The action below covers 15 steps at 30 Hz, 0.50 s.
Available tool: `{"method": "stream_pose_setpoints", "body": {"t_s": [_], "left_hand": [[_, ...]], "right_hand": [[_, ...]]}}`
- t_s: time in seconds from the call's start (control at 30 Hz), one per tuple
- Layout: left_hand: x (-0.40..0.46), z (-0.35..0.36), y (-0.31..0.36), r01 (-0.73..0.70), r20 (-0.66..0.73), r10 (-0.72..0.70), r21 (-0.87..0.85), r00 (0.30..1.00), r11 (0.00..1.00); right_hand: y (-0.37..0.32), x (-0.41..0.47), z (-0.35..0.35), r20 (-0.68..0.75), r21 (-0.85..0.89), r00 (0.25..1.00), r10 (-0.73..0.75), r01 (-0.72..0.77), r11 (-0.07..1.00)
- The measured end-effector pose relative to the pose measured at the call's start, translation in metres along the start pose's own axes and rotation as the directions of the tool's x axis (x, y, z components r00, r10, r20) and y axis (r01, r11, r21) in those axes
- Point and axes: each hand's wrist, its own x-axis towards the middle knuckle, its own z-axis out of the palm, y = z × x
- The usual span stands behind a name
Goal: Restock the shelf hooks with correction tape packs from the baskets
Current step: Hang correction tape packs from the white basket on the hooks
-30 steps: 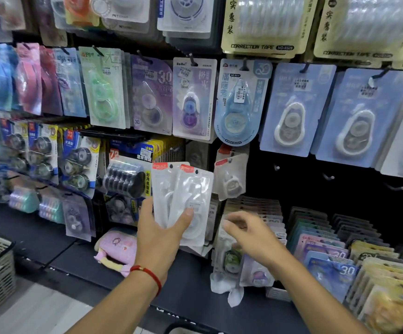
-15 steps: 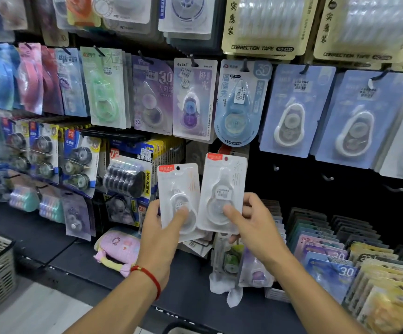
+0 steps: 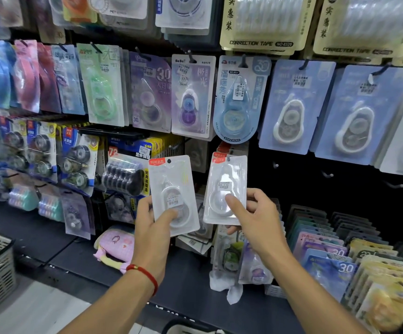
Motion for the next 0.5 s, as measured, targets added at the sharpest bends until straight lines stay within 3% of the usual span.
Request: {"method": "stream_pose_setpoints", "body": {"t_s": [0.1, 0.2, 0.23, 0.37, 0.5], "left_hand": [[-0.003, 0.002, 0.003, -0.013, 0.027, 0.012, 0.025, 1.000, 1.000], [-0.005, 0.005, 0.003, -0.019, 0.054, 0.015, 0.061, 0.998, 0.998], [-0.005, 0.006, 0.002, -0.013, 0.067, 0.008, 0.068, 0.998, 0.998], [-0.008, 0.010, -0.003, -0.007, 0.138, -0.005, 0.081, 0.990, 0.997], [-0.011, 0.014, -0.005, -0.047, 0.249, 0.017, 0.118, 0.968, 0.992]], "right_hand": [[0.009, 0.004, -0.003, -0.007, -0.121, 0.992, 0.125, -0.125, 0.985], [0.017, 0.004, -0.009, 0.015, -0.510, 0.985, 0.174, -0.142, 0.848], [0.017, 0.003, -0.010, 0.048, -0.554, 0.985, 0.167, -0.113, 0.825], [0.007, 0.001, -0.004, 0.220, -0.291, 0.972, 0.082, -0.014, 0.956], [0.001, -0.001, 0.002, 0.312, -0.128, 0.950, 0.020, 0.021, 0.992]]}}
